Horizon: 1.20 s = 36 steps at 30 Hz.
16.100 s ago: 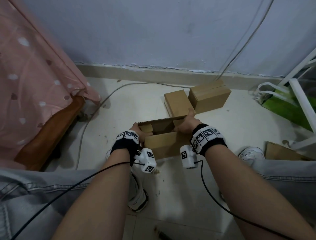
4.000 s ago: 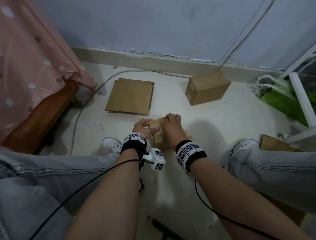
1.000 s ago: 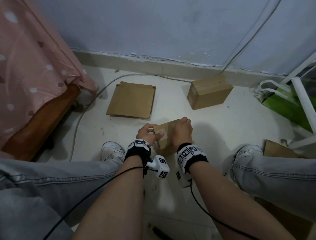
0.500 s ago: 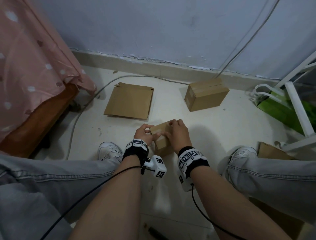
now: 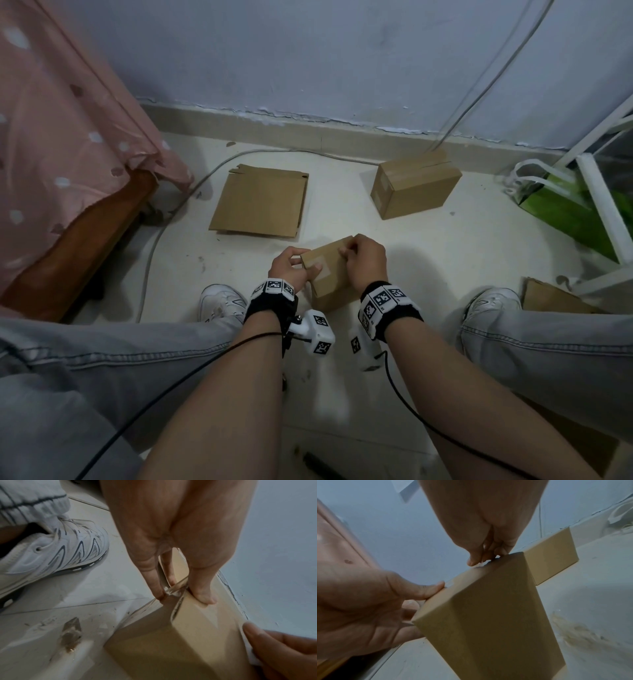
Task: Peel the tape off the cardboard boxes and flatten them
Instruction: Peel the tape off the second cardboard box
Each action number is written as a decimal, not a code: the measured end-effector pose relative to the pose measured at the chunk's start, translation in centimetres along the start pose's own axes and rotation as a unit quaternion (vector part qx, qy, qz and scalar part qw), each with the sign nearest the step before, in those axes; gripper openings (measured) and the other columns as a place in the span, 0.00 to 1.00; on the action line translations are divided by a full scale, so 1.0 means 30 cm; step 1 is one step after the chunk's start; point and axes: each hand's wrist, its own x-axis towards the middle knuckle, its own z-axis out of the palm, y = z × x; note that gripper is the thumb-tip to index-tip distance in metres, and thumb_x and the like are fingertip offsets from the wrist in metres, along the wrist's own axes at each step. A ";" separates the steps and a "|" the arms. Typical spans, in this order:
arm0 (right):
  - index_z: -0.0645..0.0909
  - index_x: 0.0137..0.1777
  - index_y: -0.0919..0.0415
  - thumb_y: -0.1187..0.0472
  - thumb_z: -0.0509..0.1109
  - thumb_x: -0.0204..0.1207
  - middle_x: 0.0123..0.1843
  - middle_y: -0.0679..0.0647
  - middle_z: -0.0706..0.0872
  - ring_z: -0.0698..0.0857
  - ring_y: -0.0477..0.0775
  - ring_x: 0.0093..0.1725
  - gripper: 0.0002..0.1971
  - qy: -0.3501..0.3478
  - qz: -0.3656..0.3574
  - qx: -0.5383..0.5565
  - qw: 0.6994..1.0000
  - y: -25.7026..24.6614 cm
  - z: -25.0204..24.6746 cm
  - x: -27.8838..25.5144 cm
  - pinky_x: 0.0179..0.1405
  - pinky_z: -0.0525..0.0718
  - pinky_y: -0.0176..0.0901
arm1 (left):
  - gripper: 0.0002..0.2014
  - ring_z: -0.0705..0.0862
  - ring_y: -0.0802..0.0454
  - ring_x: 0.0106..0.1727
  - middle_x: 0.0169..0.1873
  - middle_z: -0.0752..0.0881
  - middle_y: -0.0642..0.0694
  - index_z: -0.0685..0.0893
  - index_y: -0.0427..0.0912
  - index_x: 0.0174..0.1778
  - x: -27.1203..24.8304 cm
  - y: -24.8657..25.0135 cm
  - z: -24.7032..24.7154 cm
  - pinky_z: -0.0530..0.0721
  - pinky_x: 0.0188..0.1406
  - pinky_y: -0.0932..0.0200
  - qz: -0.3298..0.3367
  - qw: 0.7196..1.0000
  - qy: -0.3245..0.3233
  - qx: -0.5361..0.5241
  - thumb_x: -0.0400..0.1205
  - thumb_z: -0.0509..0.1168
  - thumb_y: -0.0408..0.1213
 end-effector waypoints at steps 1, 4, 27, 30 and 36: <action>0.85 0.55 0.67 0.62 0.68 0.82 0.55 0.62 0.88 0.85 0.62 0.57 0.09 0.005 0.008 0.014 1.000 -0.001 -0.002 0.003 0.57 0.81 0.47 | 0.17 0.87 0.49 0.53 0.51 0.87 0.48 0.84 0.52 0.53 -0.003 0.002 -0.005 0.88 0.56 0.49 -0.002 1.000 0.000 -0.005 0.71 0.79 0.37; 0.85 0.55 0.67 0.62 0.68 0.83 0.56 0.61 0.88 0.84 0.60 0.58 0.09 0.017 0.032 0.060 0.998 -0.011 -0.015 0.013 0.55 0.78 0.42 | 0.16 0.89 0.48 0.52 0.47 0.88 0.50 0.85 0.53 0.49 -0.014 0.002 -0.026 0.88 0.56 0.47 -0.012 1.000 0.005 -0.019 0.68 0.80 0.39; 0.80 0.38 0.59 0.58 0.71 0.80 0.42 0.56 0.88 0.91 0.54 0.32 0.10 0.009 0.084 0.177 0.981 -0.082 -0.126 0.071 0.38 0.88 0.43 | 0.12 0.88 0.36 0.55 0.48 0.89 0.39 0.85 0.51 0.45 -0.049 -0.064 -0.126 0.86 0.59 0.36 -0.039 0.993 0.049 -0.105 0.76 0.73 0.27; 0.78 0.44 0.57 0.57 0.70 0.81 0.44 0.61 0.89 0.92 0.59 0.40 0.06 -0.048 0.092 0.208 0.972 -0.077 -0.090 0.064 0.46 0.92 0.58 | 0.13 0.87 0.37 0.57 0.55 0.87 0.36 0.85 0.52 0.47 -0.048 -0.061 -0.144 0.87 0.59 0.42 -0.056 0.995 0.043 -0.066 0.76 0.73 0.28; 0.74 0.53 0.65 0.66 0.64 0.85 0.44 0.71 0.89 0.91 0.65 0.36 0.02 -0.066 0.136 0.326 0.933 -0.117 -0.062 0.021 0.31 0.91 0.50 | 0.36 0.79 0.43 0.67 0.69 0.79 0.45 0.74 0.54 0.76 -0.044 0.100 -0.115 0.78 0.69 0.48 0.040 0.982 -0.024 0.182 0.72 0.65 0.24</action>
